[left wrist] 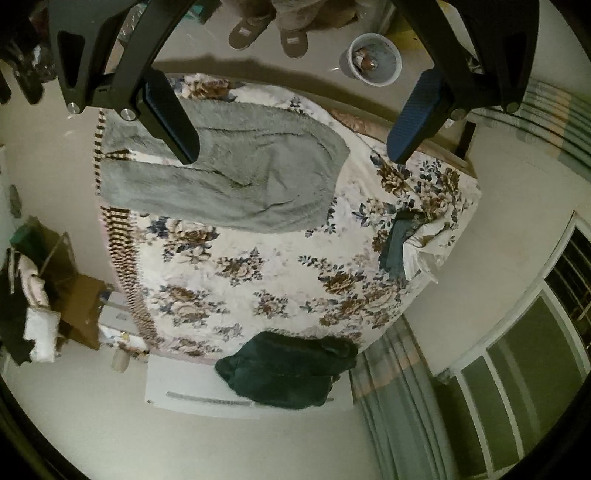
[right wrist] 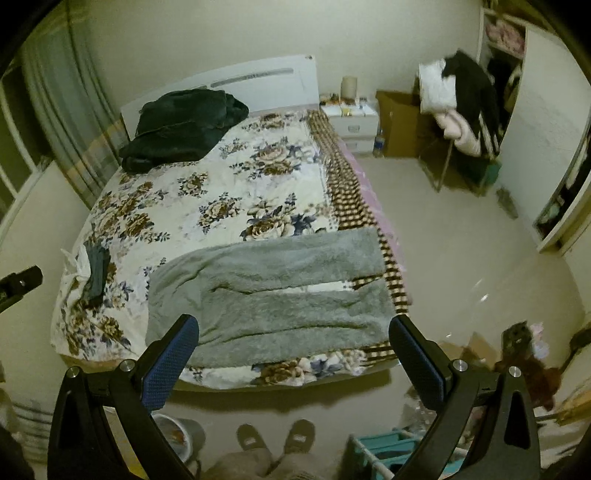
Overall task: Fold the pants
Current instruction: 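Lower both grippers to the grey pants waistband and grasp its edge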
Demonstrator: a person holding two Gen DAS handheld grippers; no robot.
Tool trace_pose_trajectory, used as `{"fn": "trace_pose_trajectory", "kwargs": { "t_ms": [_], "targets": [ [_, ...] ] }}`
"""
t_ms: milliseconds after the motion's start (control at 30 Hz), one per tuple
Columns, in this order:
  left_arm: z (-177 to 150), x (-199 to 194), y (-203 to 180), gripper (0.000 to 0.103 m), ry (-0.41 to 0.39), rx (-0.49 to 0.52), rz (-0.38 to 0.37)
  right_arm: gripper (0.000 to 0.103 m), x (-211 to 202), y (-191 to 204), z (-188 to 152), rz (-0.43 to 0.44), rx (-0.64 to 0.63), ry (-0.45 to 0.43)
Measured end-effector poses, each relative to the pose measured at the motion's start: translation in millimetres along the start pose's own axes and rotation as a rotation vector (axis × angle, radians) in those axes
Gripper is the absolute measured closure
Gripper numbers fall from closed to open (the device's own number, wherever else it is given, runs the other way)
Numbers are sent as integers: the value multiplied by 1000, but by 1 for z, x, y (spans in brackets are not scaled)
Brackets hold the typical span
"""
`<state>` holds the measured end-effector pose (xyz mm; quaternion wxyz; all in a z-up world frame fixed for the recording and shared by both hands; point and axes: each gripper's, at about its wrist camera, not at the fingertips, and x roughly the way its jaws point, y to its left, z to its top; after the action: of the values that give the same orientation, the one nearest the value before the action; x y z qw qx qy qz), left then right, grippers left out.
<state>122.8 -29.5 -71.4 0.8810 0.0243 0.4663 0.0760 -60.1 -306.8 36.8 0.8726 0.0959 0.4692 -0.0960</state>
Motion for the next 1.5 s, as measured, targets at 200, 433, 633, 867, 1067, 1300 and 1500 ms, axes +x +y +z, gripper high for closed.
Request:
{"fn": "trace_pose_trajectory", "kwargs": {
  "t_ms": [200,433,633,867,1067,1300,1500],
  "targets": [
    [25,96,-36,0,111,53,5,0,109,-23,36,-45,2,61],
    [66,213,-72,0,220,103,-15,0,245,-7,92,-72,15,131],
    [101,325,-103,0,314,169,-39,0,391,30,136,-82,14,241],
    [116,441,-144,0,378,277,-32,0,535,60,169,-99,-32,290],
    [110,533,-178,0,417,369,-9,0,656,61,170,-110,-98,366],
    [82,637,-239,0,496,573,13,0,773,49,140,-119,-275,507],
    [60,678,-281,0,538,788,1,0,845,61,128,-78,-541,613]
  ]
}}
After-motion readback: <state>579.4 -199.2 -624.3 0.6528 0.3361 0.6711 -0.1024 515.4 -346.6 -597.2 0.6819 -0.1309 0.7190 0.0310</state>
